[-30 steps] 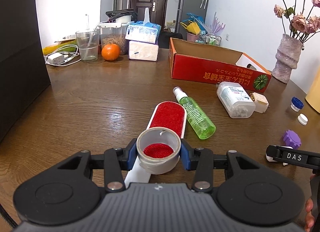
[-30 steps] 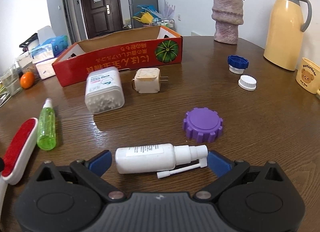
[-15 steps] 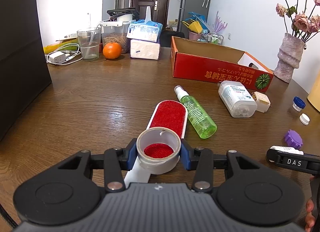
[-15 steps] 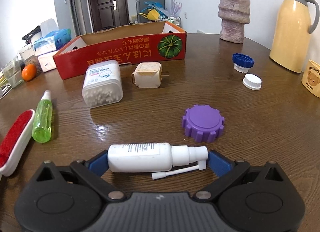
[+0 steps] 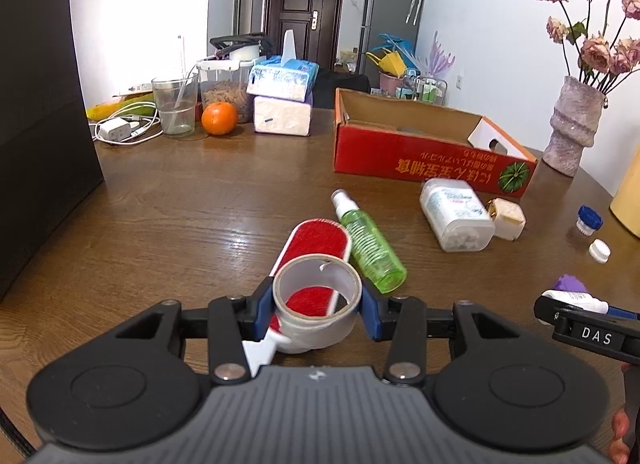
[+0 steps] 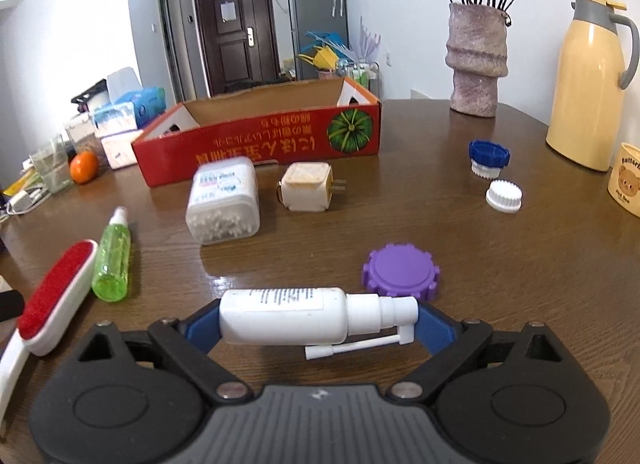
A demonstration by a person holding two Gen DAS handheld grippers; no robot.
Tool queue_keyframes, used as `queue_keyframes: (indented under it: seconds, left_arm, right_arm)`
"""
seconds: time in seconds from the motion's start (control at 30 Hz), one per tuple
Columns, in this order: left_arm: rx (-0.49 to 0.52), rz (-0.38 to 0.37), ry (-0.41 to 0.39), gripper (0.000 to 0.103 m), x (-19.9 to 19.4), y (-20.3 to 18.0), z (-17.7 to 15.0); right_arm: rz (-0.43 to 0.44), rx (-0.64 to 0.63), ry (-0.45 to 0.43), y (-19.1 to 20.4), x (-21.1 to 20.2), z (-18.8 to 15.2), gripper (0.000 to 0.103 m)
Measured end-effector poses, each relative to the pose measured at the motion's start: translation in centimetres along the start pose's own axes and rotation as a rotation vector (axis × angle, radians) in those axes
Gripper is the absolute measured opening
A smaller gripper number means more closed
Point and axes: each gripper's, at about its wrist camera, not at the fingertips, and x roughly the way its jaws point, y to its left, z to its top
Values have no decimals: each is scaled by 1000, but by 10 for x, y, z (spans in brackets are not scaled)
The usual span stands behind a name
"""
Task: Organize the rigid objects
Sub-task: 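Lift the tape roll with the left gripper while the right gripper grasps the white spray bottle, then carry the tape roll and spray bottle over the open cardboard box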
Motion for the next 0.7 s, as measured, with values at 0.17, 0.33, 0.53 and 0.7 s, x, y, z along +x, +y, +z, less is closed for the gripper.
queue_keyframes:
  seconds: [0.17,0.33,0.53,0.7]
  left_arm:
    - [-6,-5,-27,44,-6,-15,10]
    - [-16,-10,-49,44,-8,-31,23]
    - [-45,-21,-88,44,-10,-49,41]
    - [-39,-21,-114,44,-8,-67,55]
  right_arm:
    - [31,-4,-39,-9,-10,13,97]
    - [56,-11,-79,-20,-18,28,97]
    - [95,-29,-145,-28,-24,48,97]
    - [119,-37,-197,-33,-27,68,97]
